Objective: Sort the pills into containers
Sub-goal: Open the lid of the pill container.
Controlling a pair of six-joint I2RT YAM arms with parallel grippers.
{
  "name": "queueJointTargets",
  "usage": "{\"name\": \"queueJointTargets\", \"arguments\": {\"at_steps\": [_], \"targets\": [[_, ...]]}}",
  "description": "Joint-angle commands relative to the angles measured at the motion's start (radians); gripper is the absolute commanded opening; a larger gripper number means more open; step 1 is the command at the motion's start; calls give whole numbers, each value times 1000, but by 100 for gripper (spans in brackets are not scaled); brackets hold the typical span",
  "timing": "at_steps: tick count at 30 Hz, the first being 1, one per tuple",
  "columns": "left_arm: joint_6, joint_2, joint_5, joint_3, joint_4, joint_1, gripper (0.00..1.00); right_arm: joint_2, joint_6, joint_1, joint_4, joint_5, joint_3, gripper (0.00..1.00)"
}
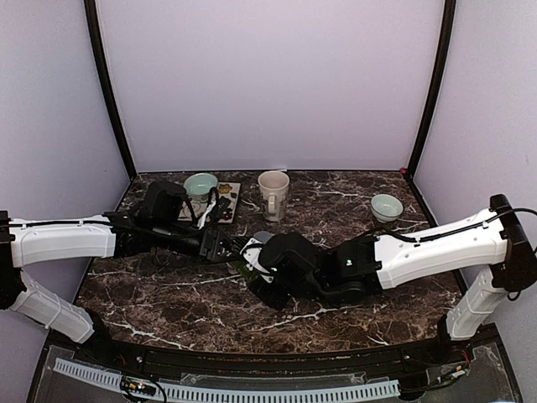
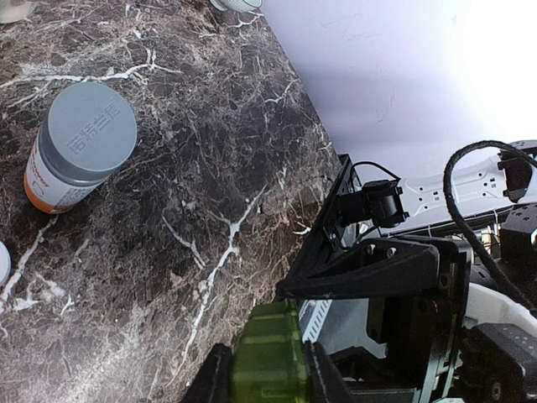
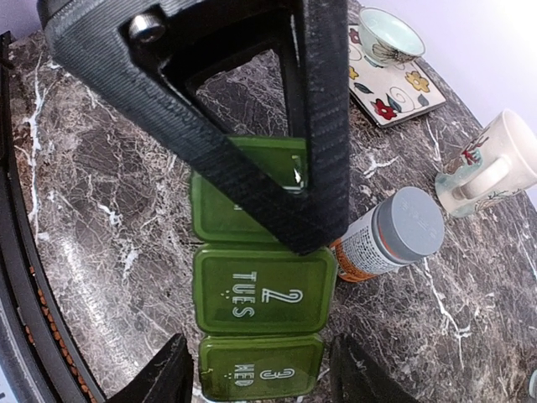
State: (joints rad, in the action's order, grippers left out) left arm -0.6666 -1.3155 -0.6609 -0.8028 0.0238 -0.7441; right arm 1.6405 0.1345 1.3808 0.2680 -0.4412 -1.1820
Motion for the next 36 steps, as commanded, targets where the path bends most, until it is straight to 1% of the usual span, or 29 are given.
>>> {"name": "queueJointTargets", "arguments": {"at_steps": [1,3,7,10,20,28,30,36], "targets": [[-4,16,-7,1,-10,4,0,18,-2,14,12,-49,-34,55],[-7,18,-11,1,-6,5,0,26,-4,17,21,-62,-39,54],[-8,21,-11,1,-5,4,0,32,-4,21,25,-78,-42,46],[-9,21,-15,4,-4,5,0,31,-2,21,27,-88,-42,42],[-7,21,-18,14,-2,5,0,14,10,22,20,-66,-43,29],[11,20,-3,15,-22,5,0,-39,46,-8,-19,33,-2,27],[15,21,0,15,-25,5,0,-81,59,-23,-30,70,16,27],[22,22,2,19,-28,4,0,-123,93,-69,-69,181,73,28]]}}
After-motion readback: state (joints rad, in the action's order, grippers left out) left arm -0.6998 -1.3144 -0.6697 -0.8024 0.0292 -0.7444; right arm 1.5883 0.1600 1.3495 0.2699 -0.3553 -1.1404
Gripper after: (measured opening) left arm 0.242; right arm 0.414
